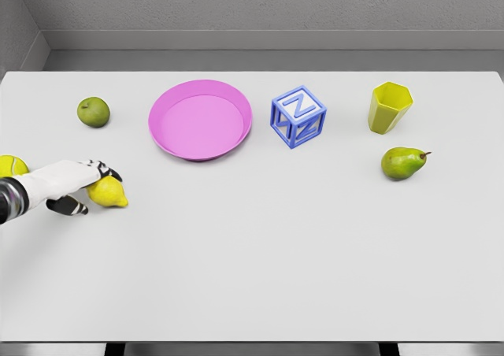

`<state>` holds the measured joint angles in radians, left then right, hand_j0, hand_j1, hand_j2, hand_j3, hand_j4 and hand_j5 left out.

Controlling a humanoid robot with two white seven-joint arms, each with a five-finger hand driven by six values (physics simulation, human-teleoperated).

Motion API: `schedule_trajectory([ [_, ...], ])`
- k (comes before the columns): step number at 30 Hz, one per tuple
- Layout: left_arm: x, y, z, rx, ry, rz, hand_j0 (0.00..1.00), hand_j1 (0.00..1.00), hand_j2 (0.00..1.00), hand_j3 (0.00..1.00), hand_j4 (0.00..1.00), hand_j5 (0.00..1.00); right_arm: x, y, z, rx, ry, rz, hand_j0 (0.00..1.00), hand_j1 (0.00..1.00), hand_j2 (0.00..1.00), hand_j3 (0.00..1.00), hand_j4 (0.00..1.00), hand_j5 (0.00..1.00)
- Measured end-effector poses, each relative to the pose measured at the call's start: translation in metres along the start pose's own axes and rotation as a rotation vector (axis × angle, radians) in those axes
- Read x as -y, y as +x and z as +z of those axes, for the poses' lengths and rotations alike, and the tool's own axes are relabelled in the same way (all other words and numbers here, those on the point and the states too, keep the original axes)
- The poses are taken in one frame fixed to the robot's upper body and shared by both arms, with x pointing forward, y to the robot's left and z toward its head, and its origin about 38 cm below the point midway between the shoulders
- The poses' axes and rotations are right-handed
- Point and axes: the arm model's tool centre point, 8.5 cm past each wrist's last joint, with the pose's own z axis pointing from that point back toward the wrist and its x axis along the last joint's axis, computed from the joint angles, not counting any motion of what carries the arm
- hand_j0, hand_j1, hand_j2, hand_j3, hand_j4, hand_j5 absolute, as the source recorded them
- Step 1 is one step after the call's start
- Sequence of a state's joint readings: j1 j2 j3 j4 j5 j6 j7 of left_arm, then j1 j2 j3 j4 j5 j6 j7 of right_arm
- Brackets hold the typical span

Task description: Put the lemon on the plate with left arm

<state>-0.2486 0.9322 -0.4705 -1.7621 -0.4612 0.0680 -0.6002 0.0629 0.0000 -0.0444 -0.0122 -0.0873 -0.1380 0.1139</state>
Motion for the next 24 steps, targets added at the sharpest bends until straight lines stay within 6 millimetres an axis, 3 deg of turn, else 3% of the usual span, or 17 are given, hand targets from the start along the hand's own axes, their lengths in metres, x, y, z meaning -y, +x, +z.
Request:
schedule_trajectory([
  [7, -0.002, 0.006, -0.002, 0.035, 0.004, -0.02, 0.77, 0.77, 0.77, 0.77, 0.77, 0.77, 0.0, 0.0, 0.0, 0.0, 0.0, 0.0, 1.0, 1.0, 1.0, 1.0, 1.0, 1.0],
  [9, -0.002, 0.009, -0.003, 0.051, 0.001, -0.015, 0.68, 0.68, 0.68, 0.68, 0.68, 0.68, 0.0, 0.0, 0.0, 0.0, 0.0, 0.0, 1.0, 1.0, 1.0, 1.0, 1.0, 1.0],
  [11, -0.003, 0.012, -0.003, 0.08, 0.0, -0.003, 0.51, 0.51, 0.51, 0.51, 0.51, 0.51, 0.0, 0.0, 0.0, 0.0, 0.0, 0.0, 1.0, 1.0, 1.0, 1.0, 1.0, 1.0],
  [14, -0.003, 0.016, -0.004, 0.119, -0.003, 0.016, 0.46, 0.46, 0.46, 0.46, 0.46, 0.46, 0.0, 0.0, 0.0, 0.0, 0.0, 0.0, 1.0, 1.0, 1.0, 1.0, 1.0, 1.0],
  [20, -0.005, 0.02, -0.003, 0.161, 0.0, 0.038, 0.49, 0.49, 0.49, 0.49, 0.49, 0.49, 0.0, 0.0, 0.0, 0.0, 0.0, 0.0, 1.0, 1.0, 1.0, 1.0, 1.0, 1.0],
  [24, -0.024, 0.023, 0.001, 0.203, 0.04, 0.056, 0.52, 0.52, 0.52, 0.52, 0.52, 0.52, 0.0, 0.0, 0.0, 0.0, 0.0, 0.0, 1.0, 1.0, 1.0, 1.0, 1.0, 1.0],
])
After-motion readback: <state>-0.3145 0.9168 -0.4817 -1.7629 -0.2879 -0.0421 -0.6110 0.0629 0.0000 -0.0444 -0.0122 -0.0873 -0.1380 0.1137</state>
